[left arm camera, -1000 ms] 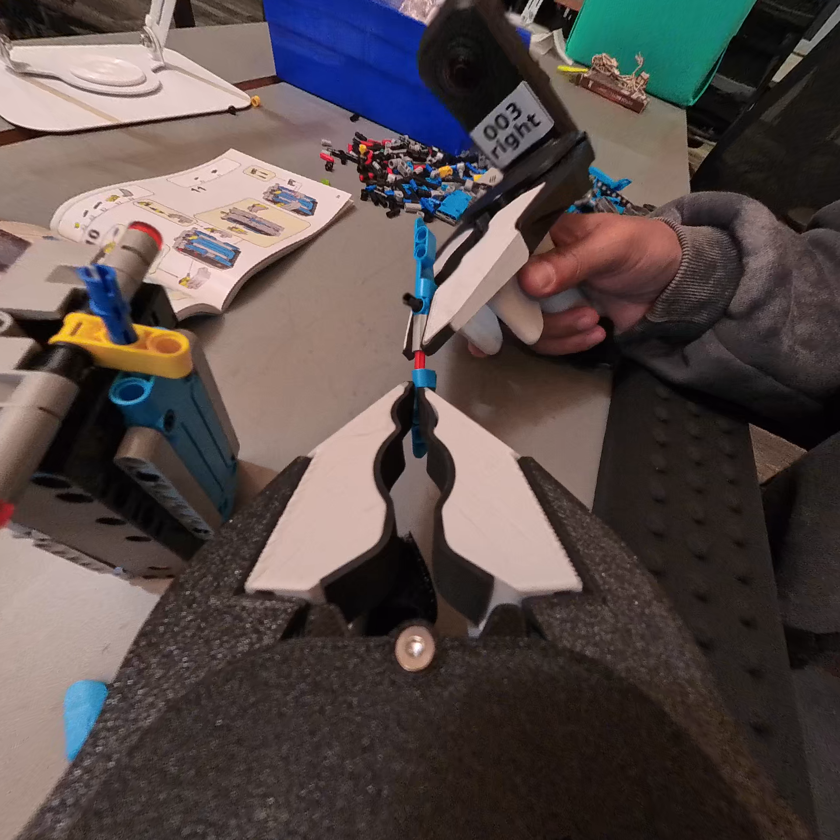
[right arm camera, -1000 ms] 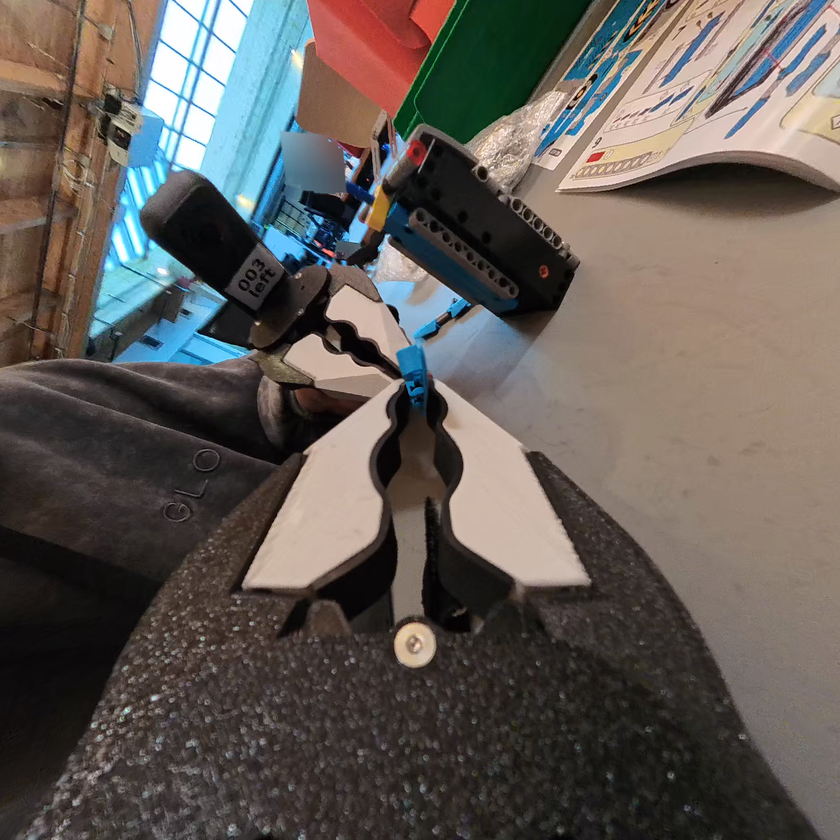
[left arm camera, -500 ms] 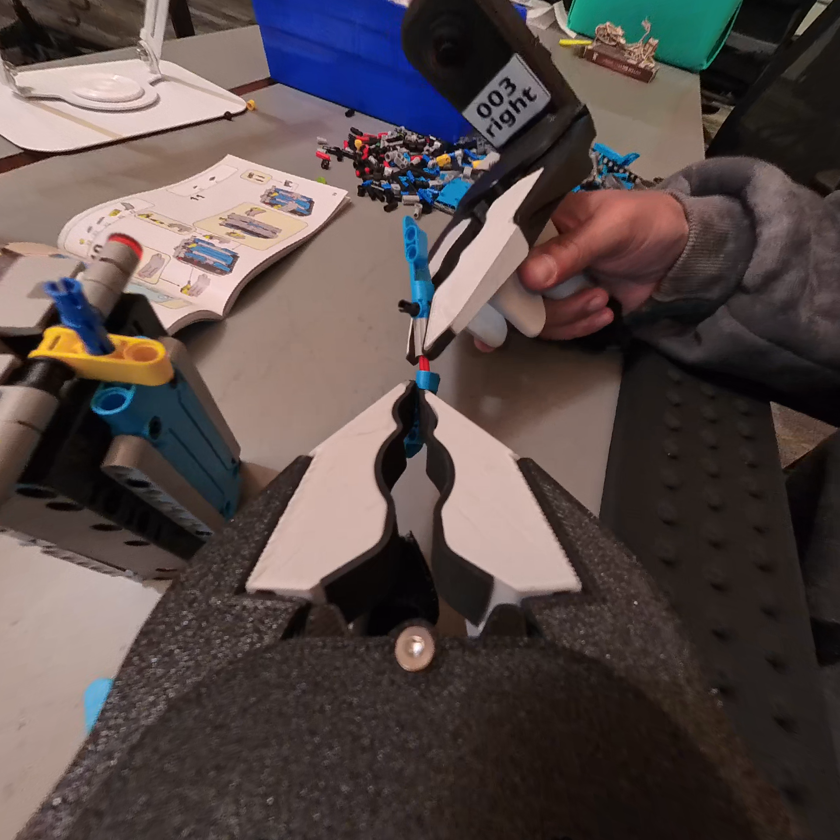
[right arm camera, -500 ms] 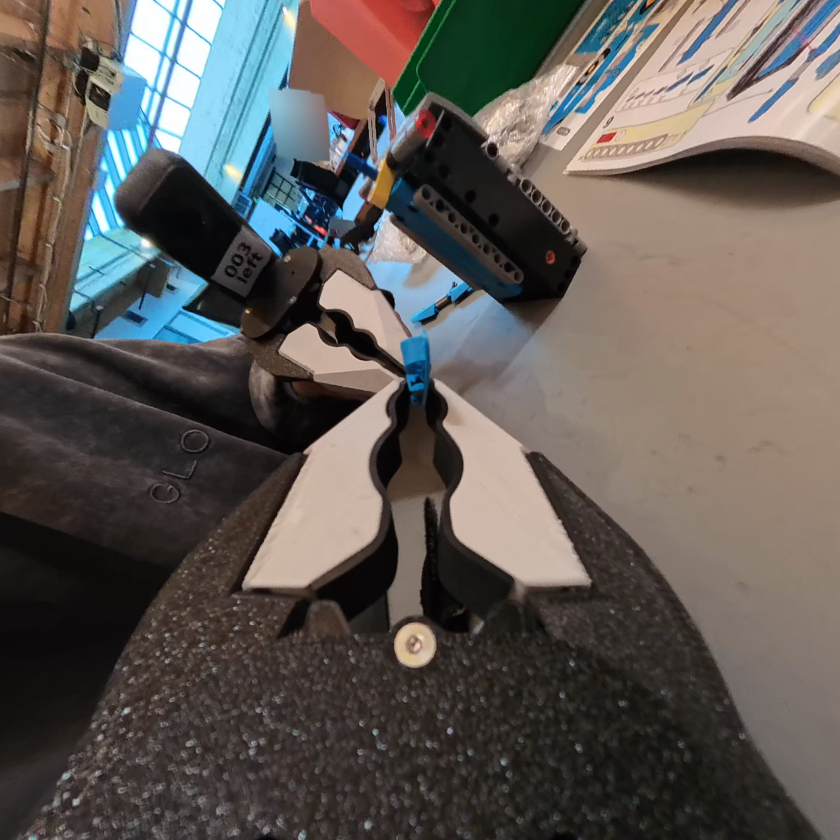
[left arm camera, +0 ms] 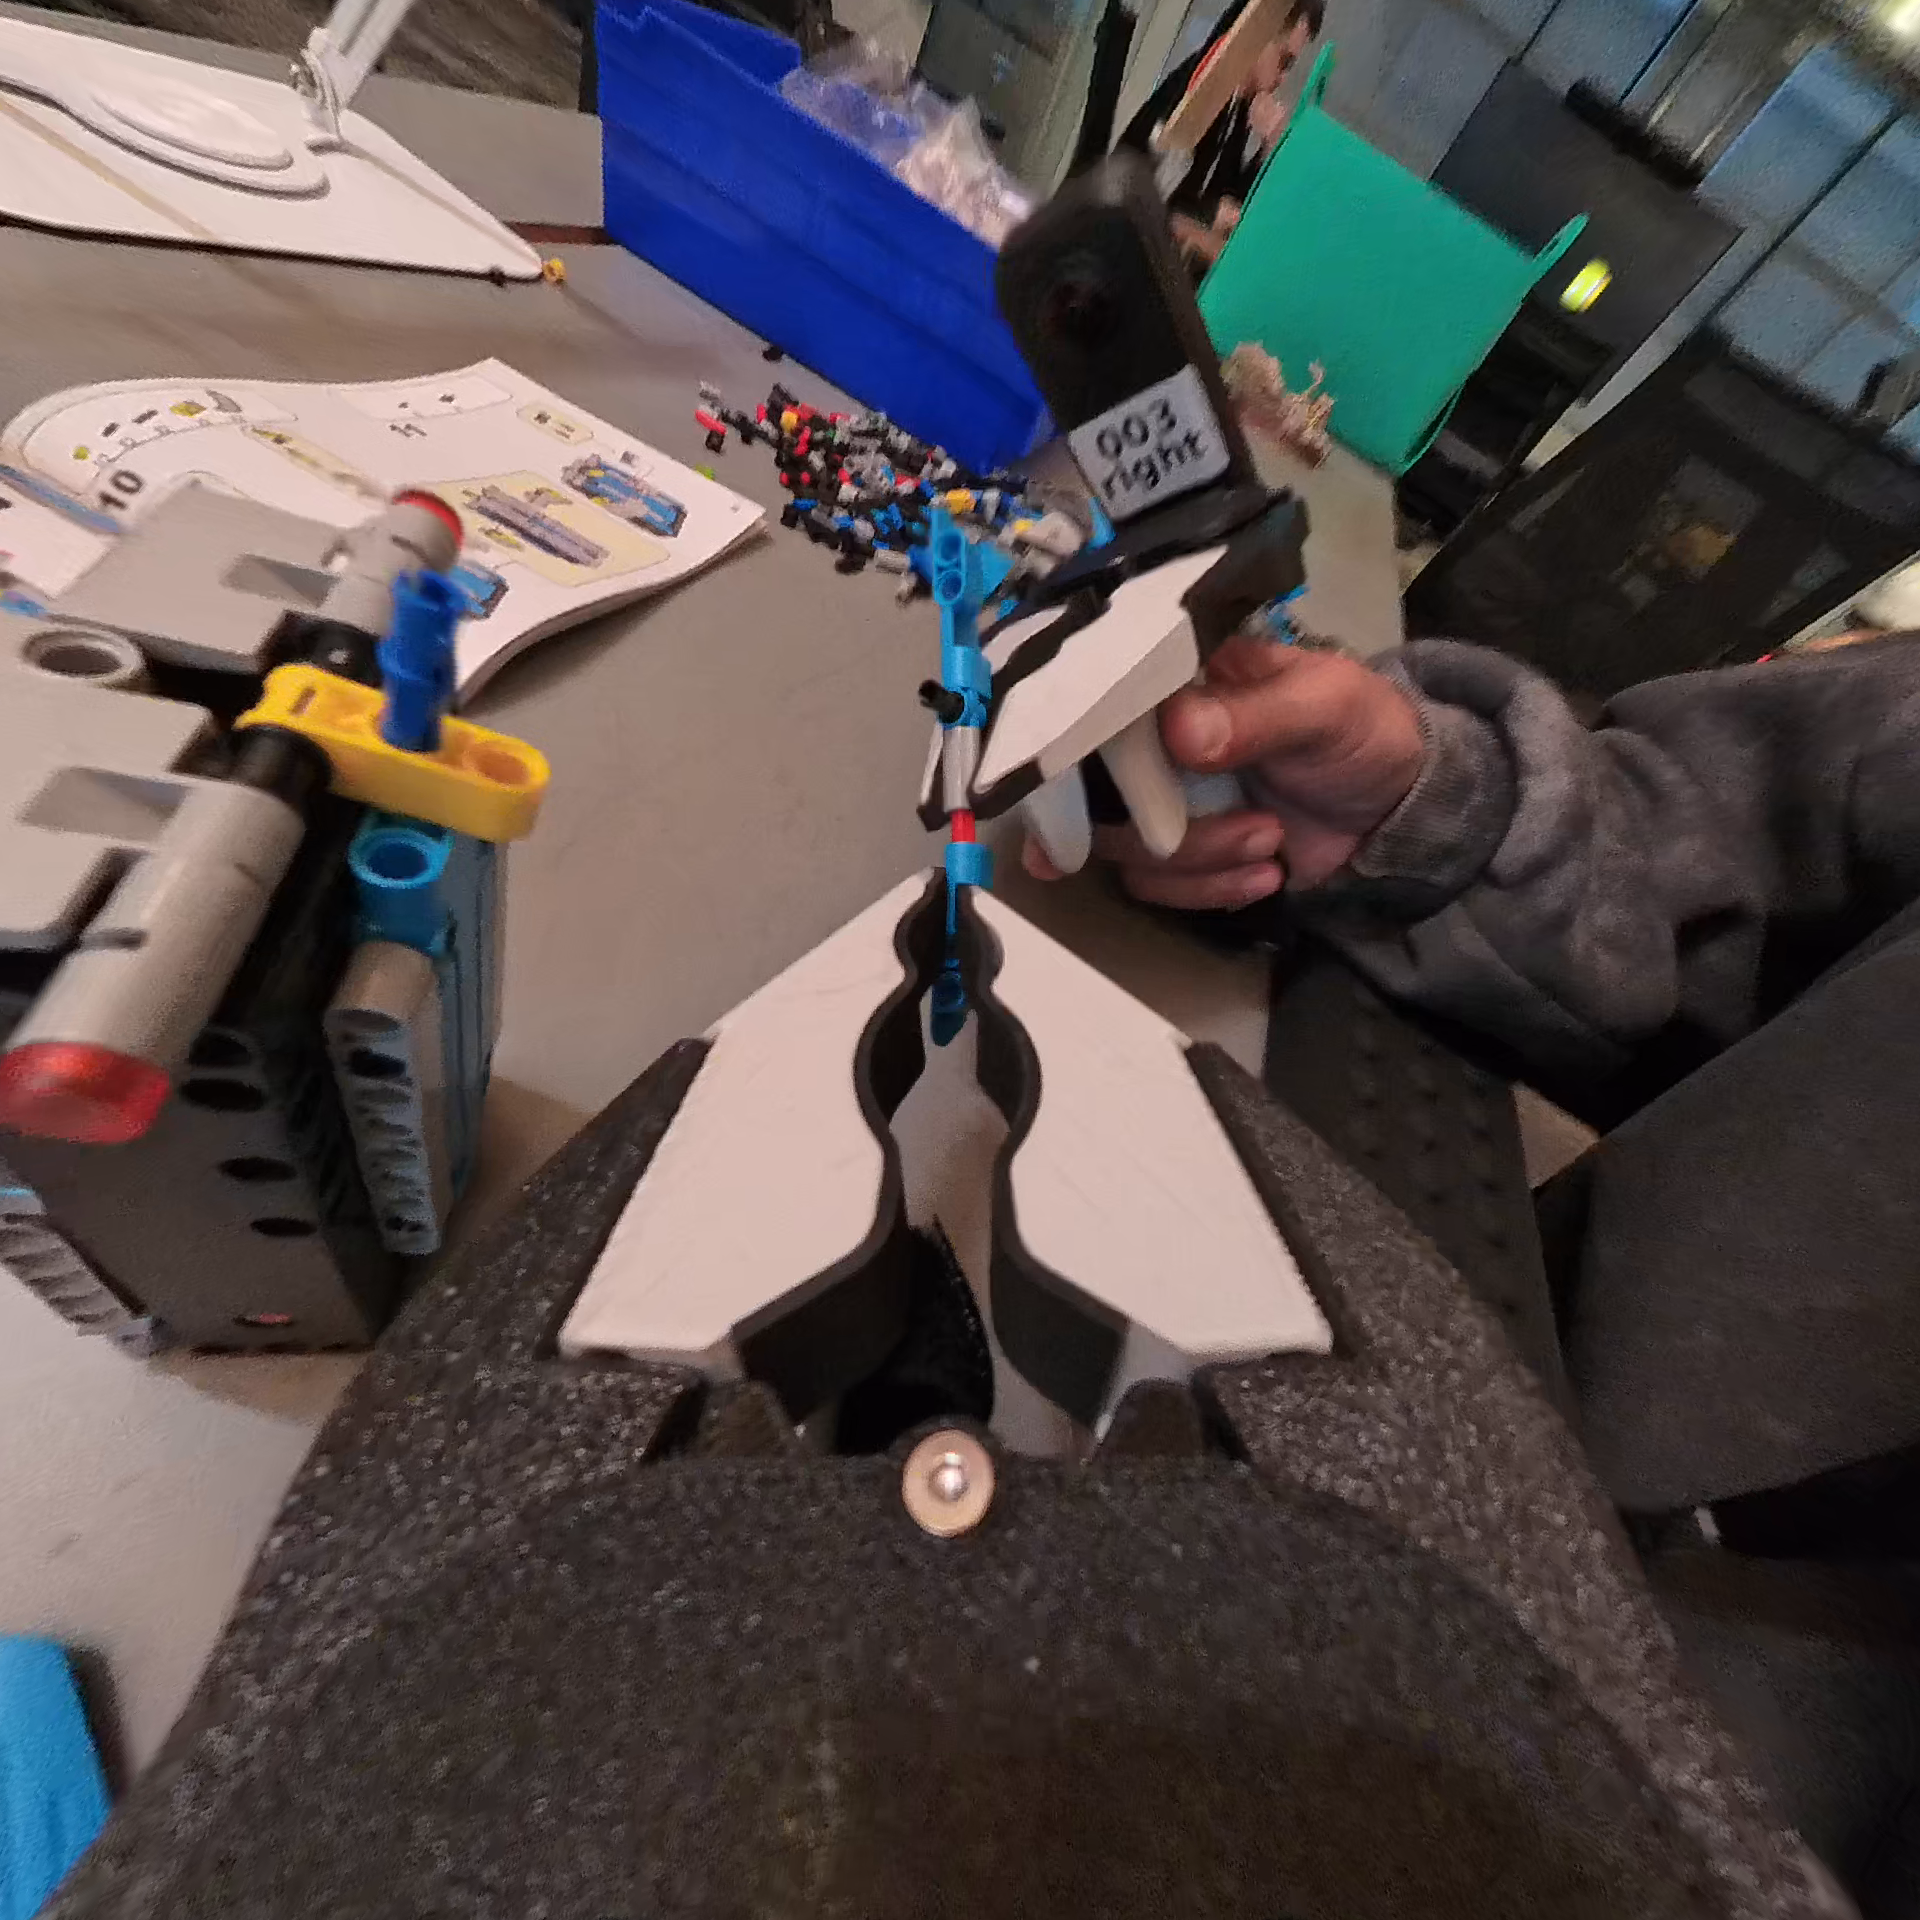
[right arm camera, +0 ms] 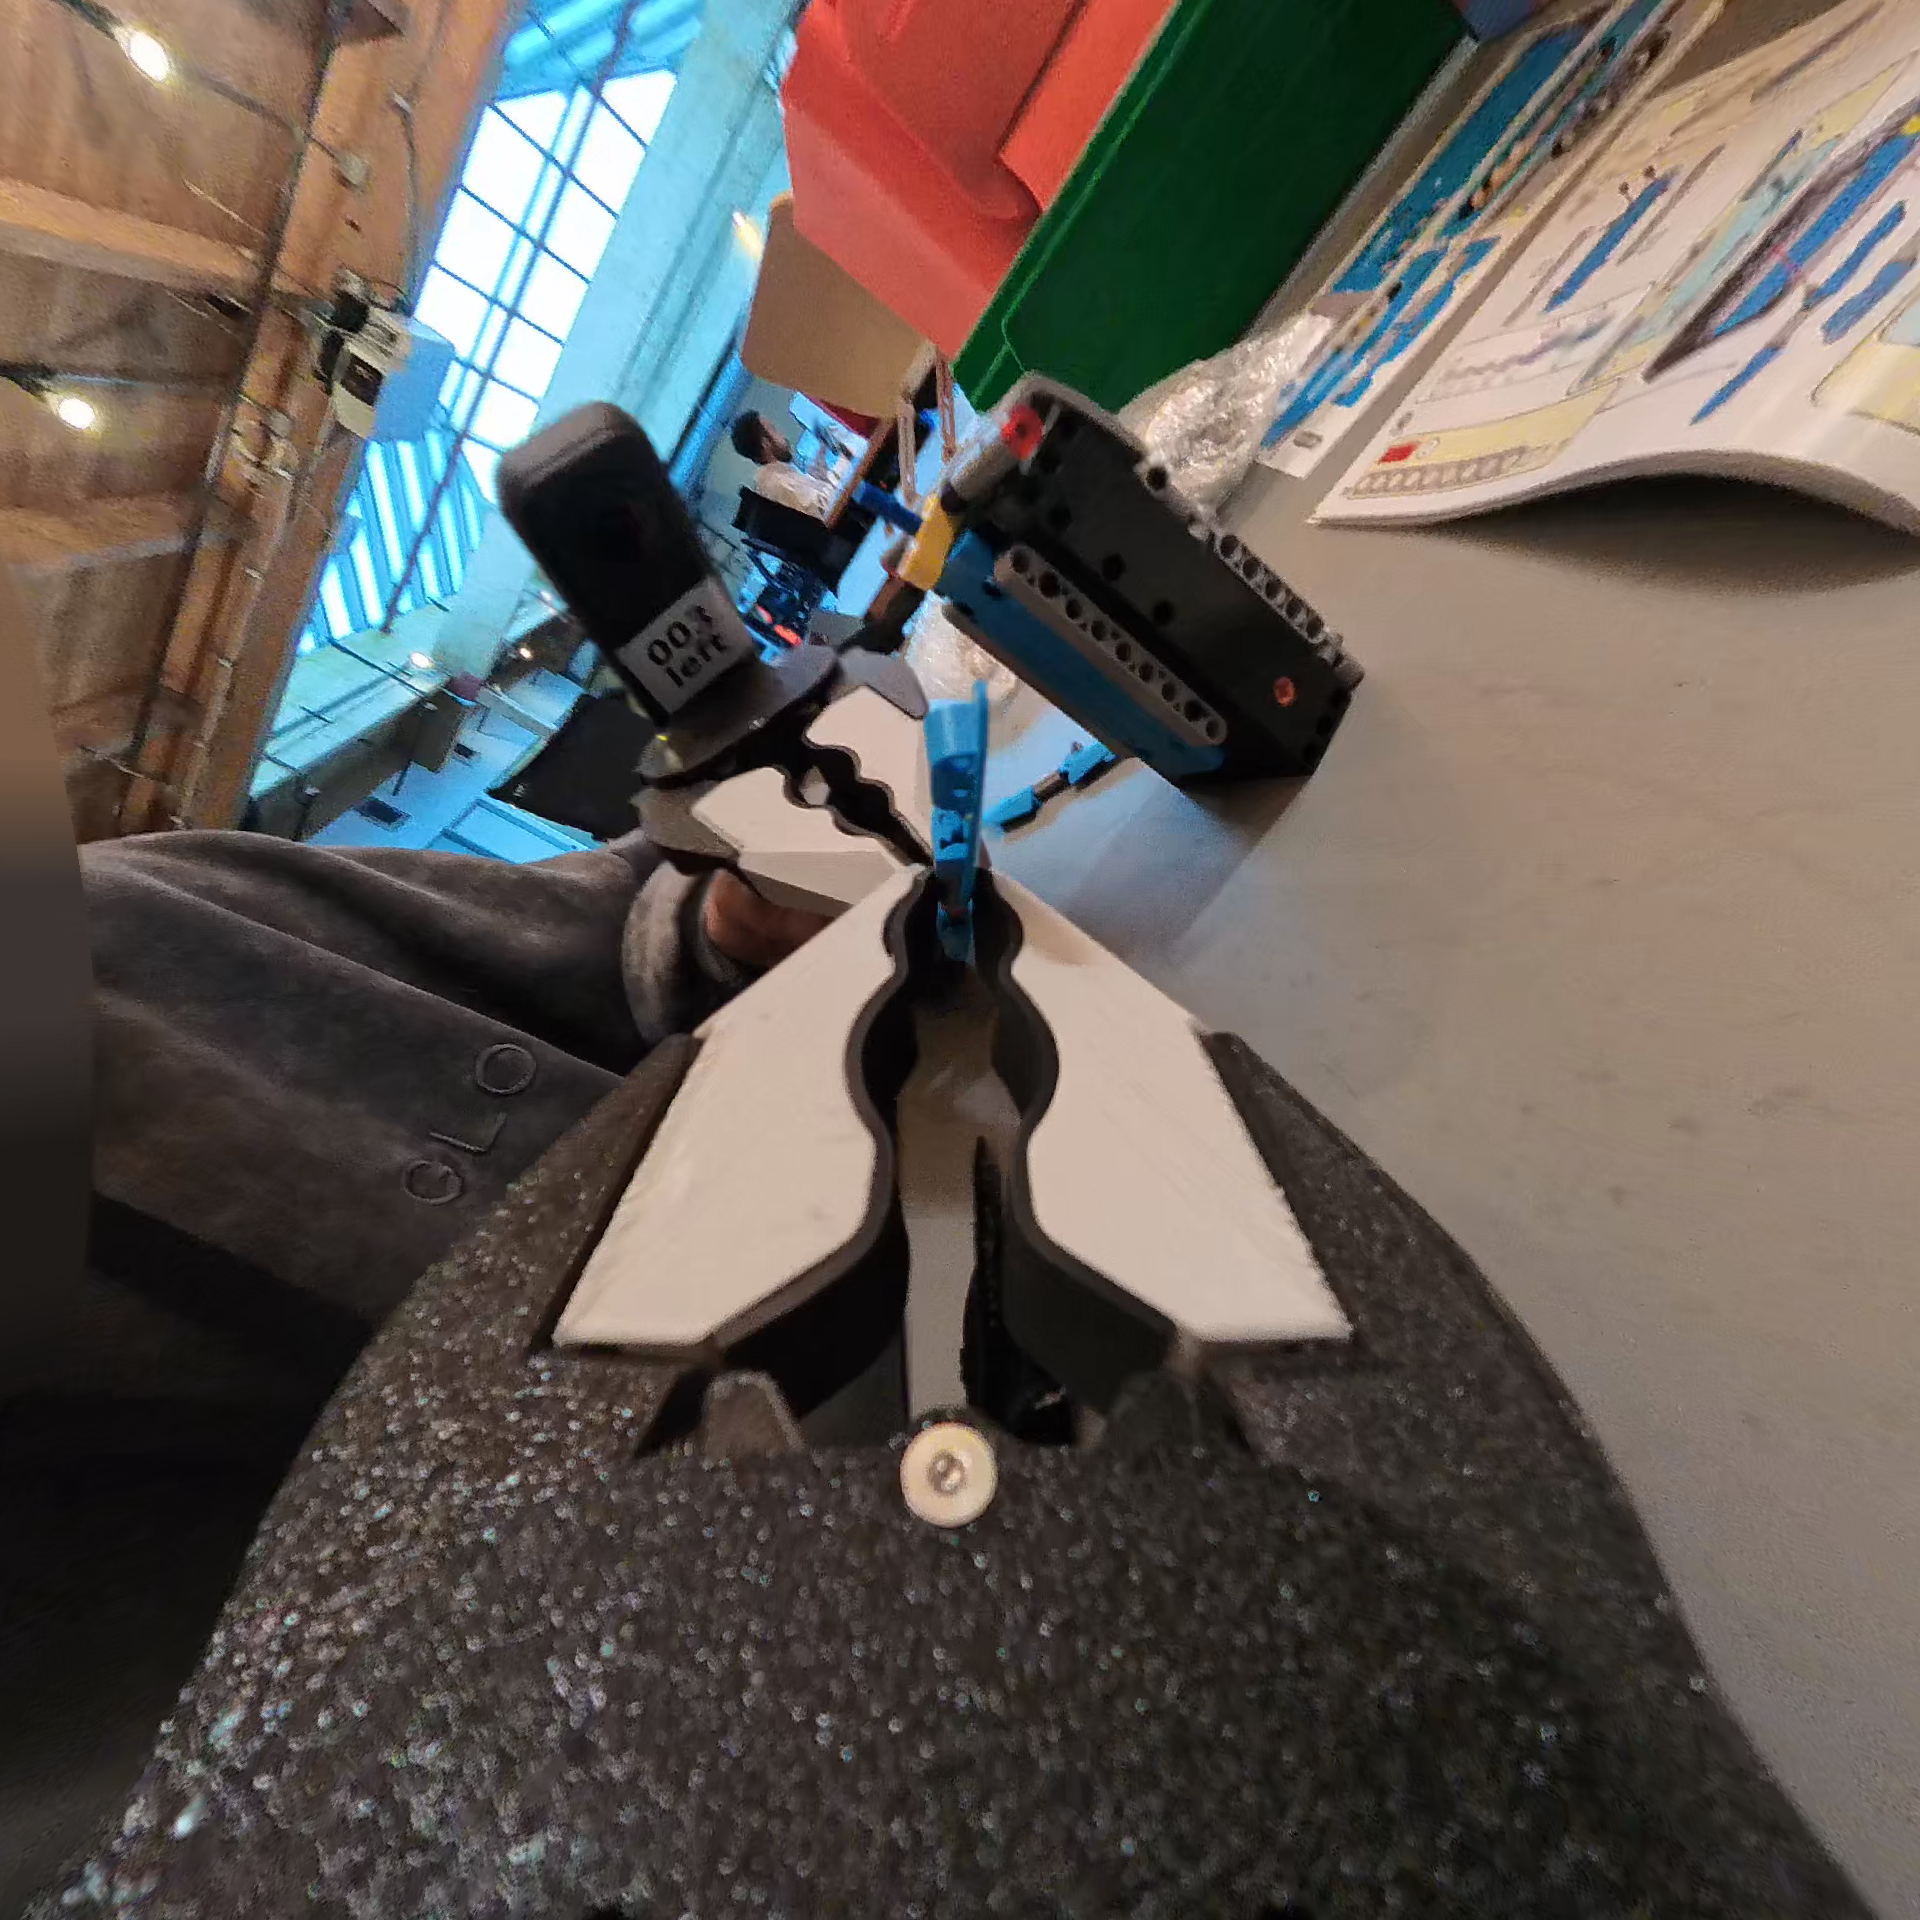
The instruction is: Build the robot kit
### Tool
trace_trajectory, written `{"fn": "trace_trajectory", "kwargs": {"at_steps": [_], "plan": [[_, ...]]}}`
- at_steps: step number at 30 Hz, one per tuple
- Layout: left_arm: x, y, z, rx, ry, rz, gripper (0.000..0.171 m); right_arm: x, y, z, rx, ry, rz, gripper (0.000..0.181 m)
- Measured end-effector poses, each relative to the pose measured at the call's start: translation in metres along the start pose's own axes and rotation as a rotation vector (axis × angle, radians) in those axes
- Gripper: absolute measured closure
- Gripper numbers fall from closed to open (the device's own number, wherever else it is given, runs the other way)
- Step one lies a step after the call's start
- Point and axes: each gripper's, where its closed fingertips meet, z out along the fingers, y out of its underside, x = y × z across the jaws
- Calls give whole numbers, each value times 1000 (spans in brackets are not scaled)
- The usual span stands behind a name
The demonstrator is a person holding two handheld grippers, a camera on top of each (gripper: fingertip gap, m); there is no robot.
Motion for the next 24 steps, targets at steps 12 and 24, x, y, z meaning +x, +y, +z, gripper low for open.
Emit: {"fn": "trace_trajectory", "kwargs": {"at_steps": [12, 24], "plan": [[10, -17, -9, 105, 163, -175, 171, -18, -11, 1, 84, -23, -106, 175], [11, -25, -13, 147, 152, -166, 171, -23, -14, 3, 101, -67, -62, 173]]}}
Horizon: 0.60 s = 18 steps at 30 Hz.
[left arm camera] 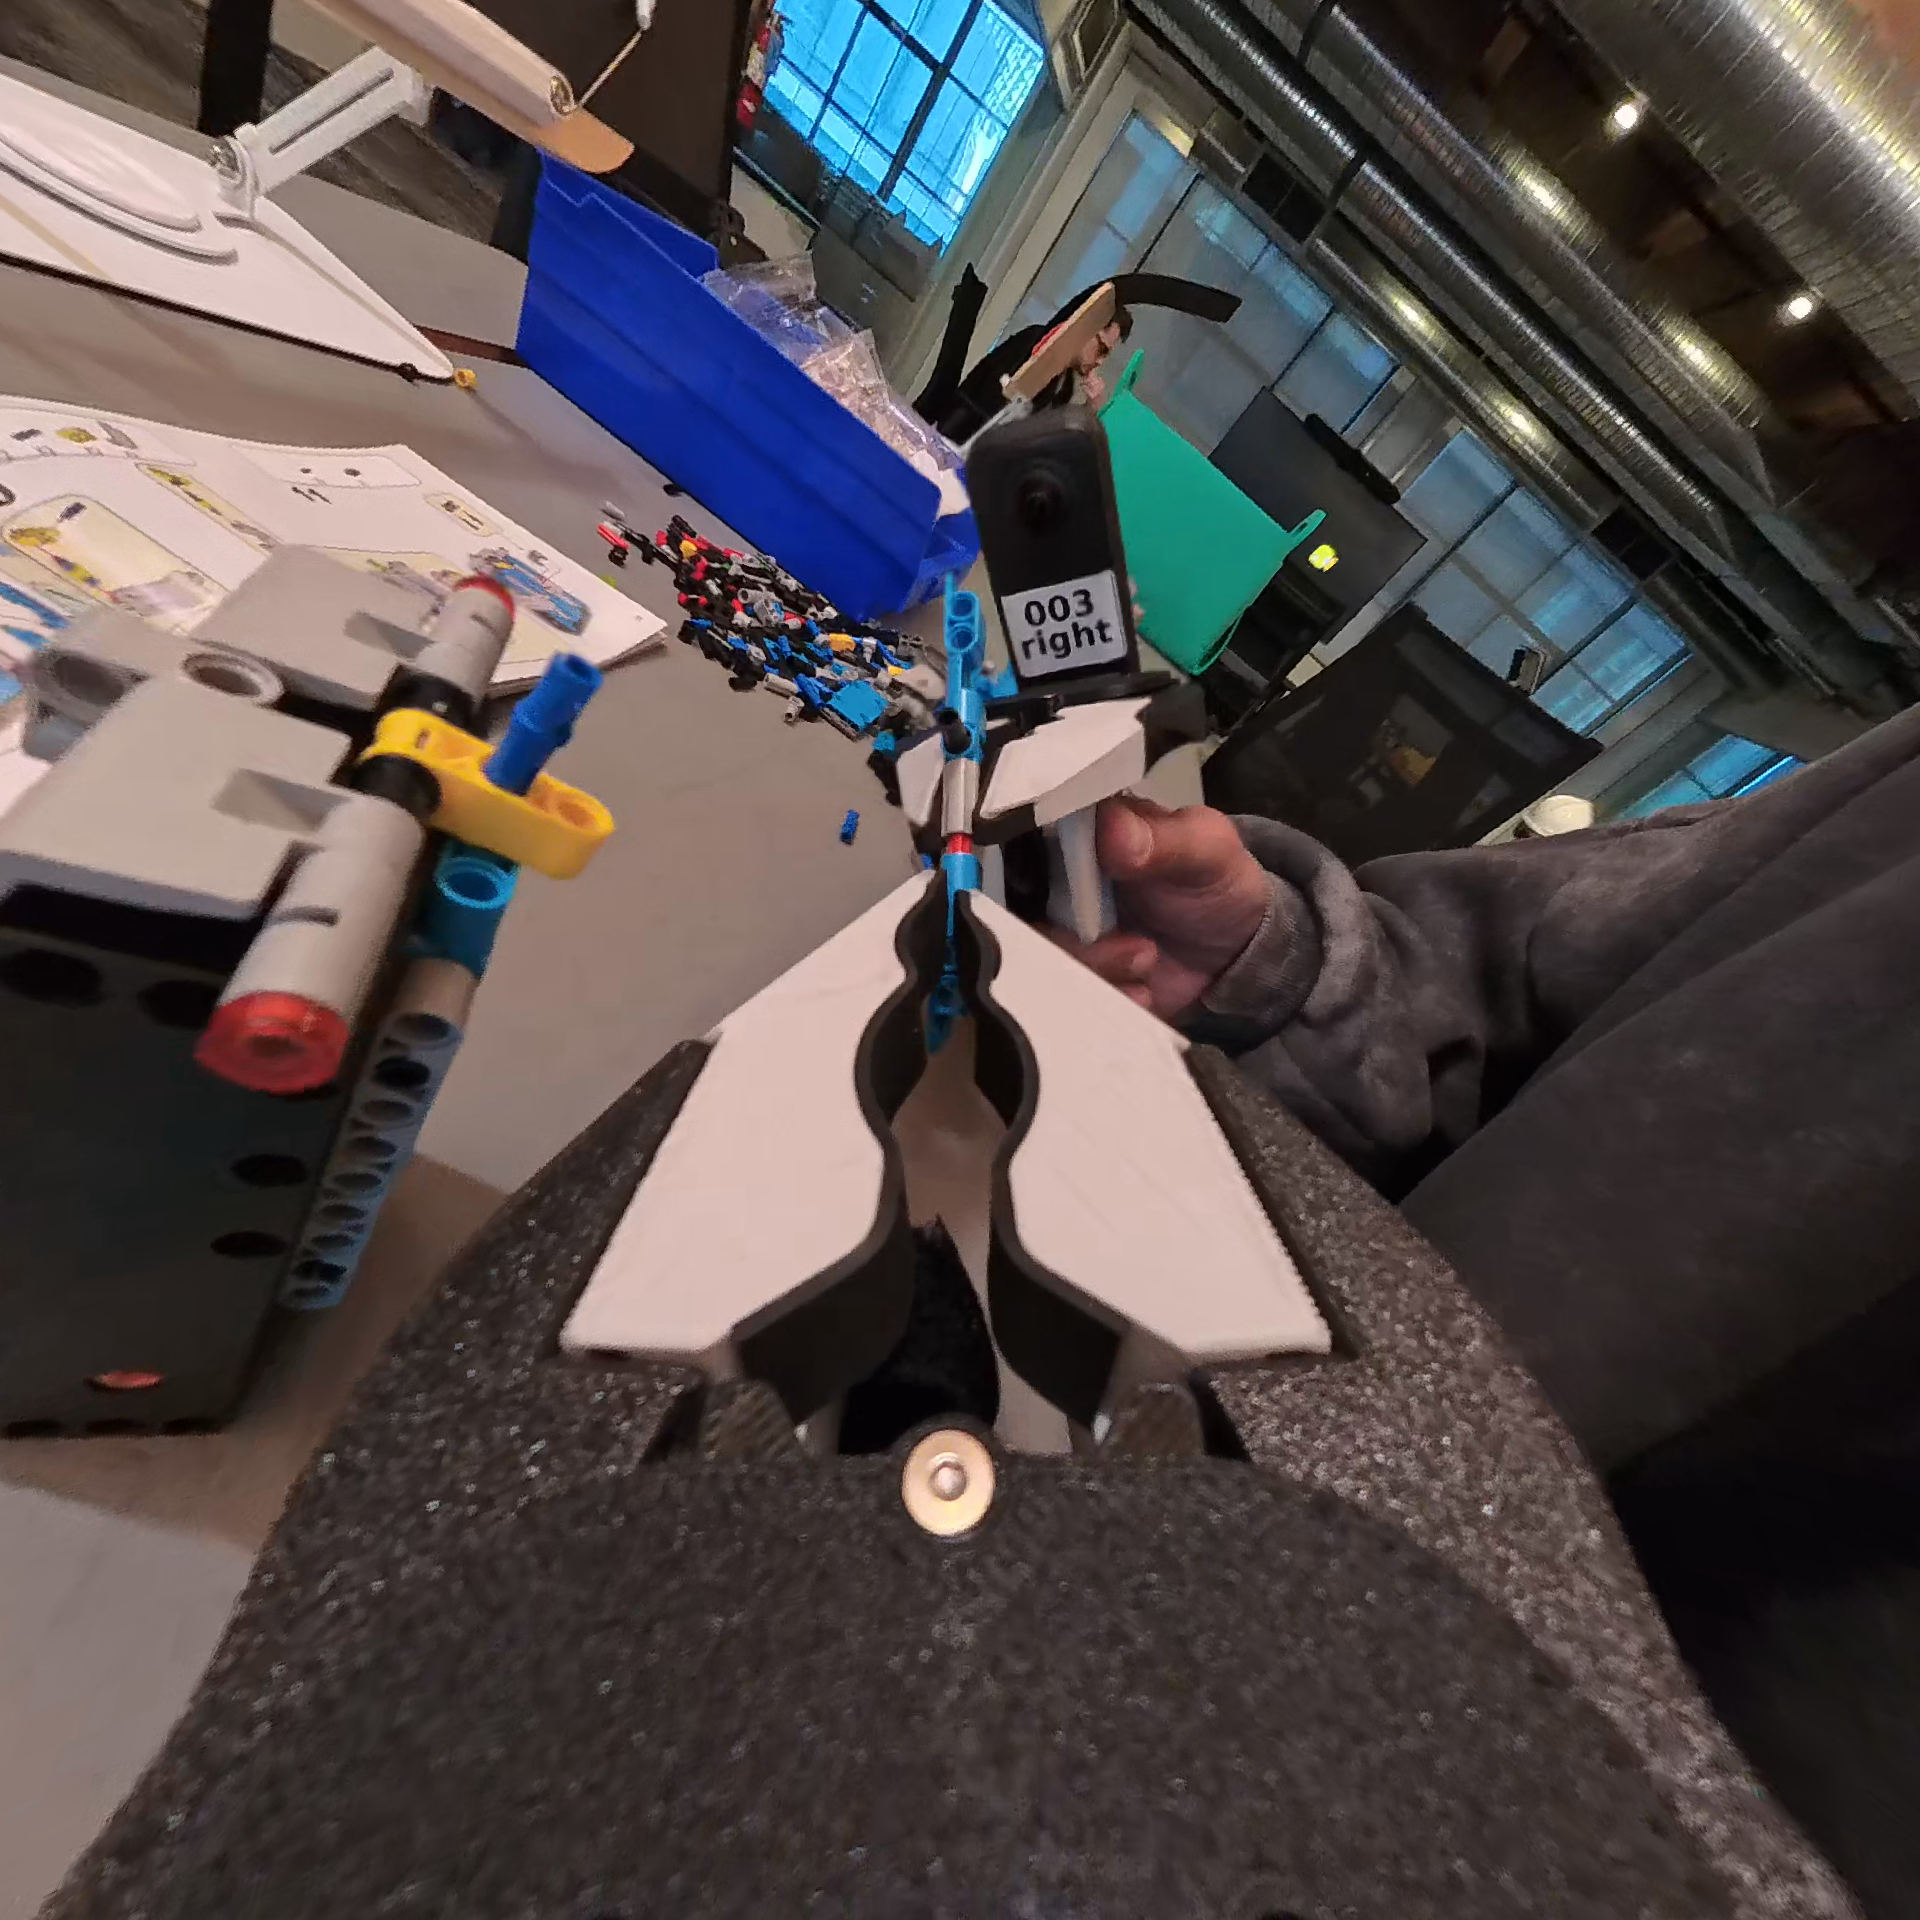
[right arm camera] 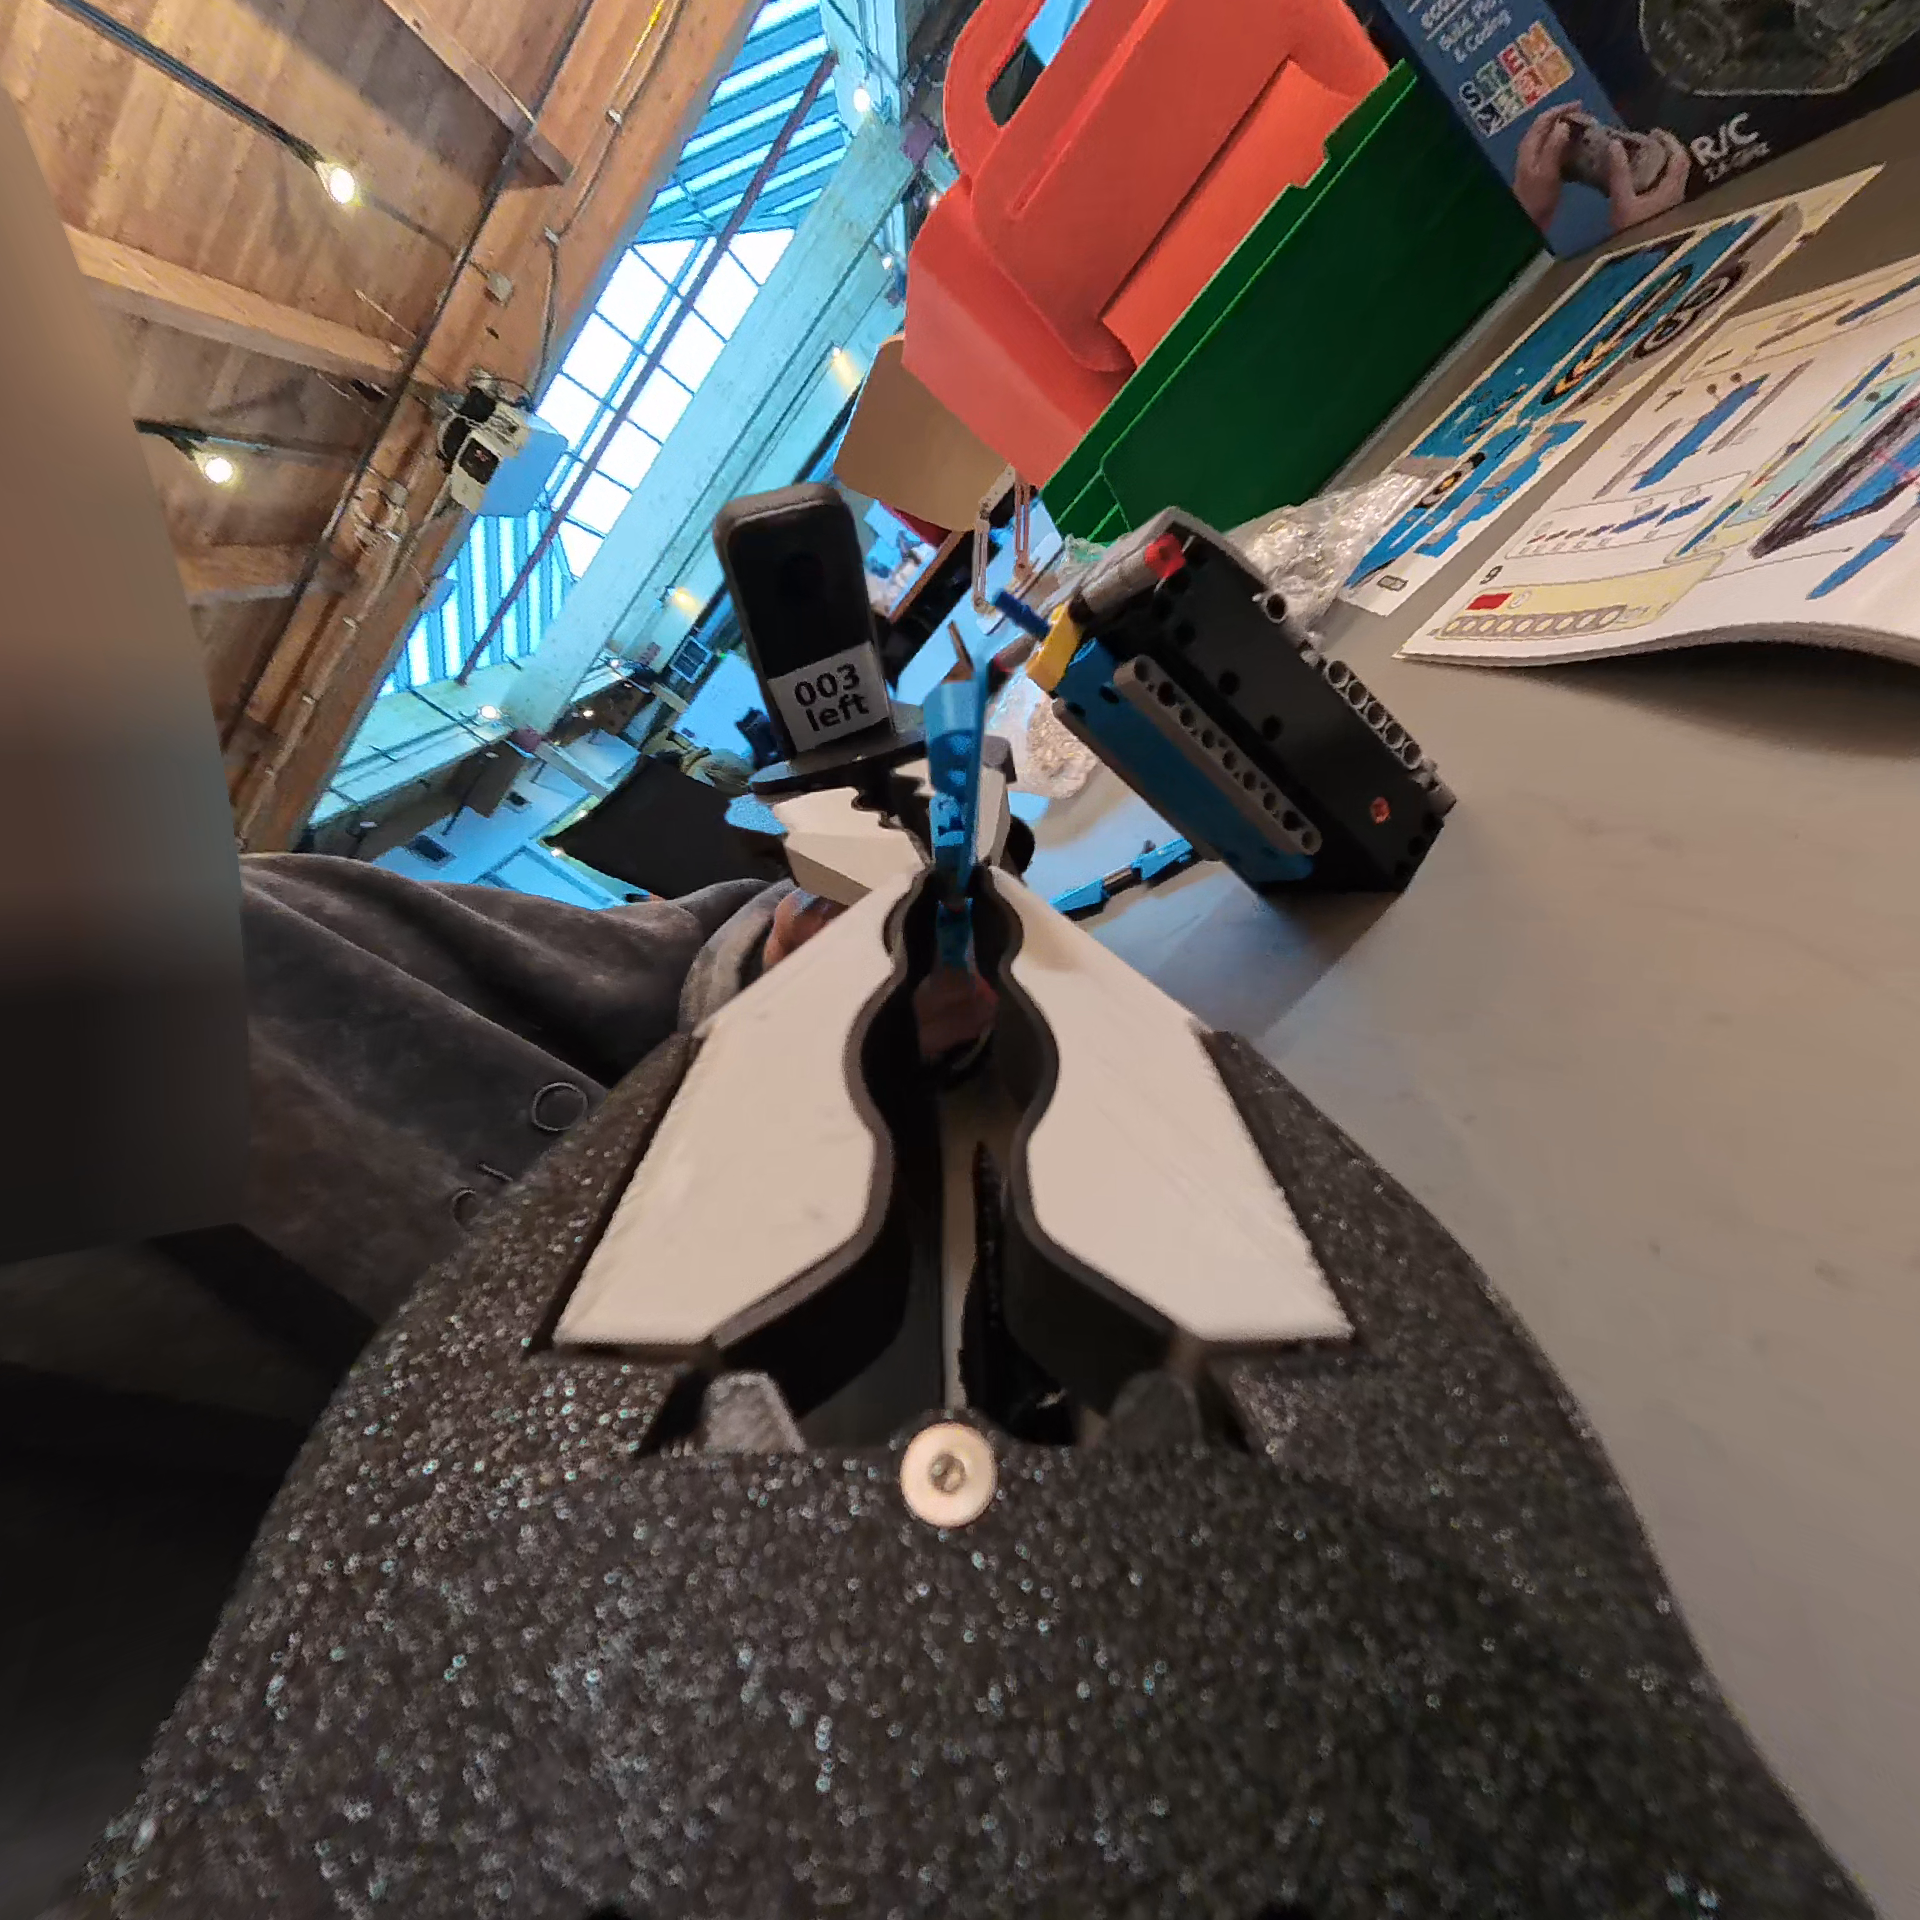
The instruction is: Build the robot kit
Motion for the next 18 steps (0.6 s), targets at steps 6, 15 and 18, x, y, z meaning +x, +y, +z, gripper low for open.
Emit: {"fn": "trace_trajectory", "kwargs": {"at_steps": [6, 15, 18], "plan": [[4, 2, 0, -20, -8, 89, 171, -3, -5, -4, -5, -67, 58, 171], [4, 6, -1, -43, 12, 50, 171, -8, -9, -6, 4, -80, 1, 160], [4, 7, -1, -51, -2, 85, 171, -5, -8, -5, 0, -63, 5, 172]]}}
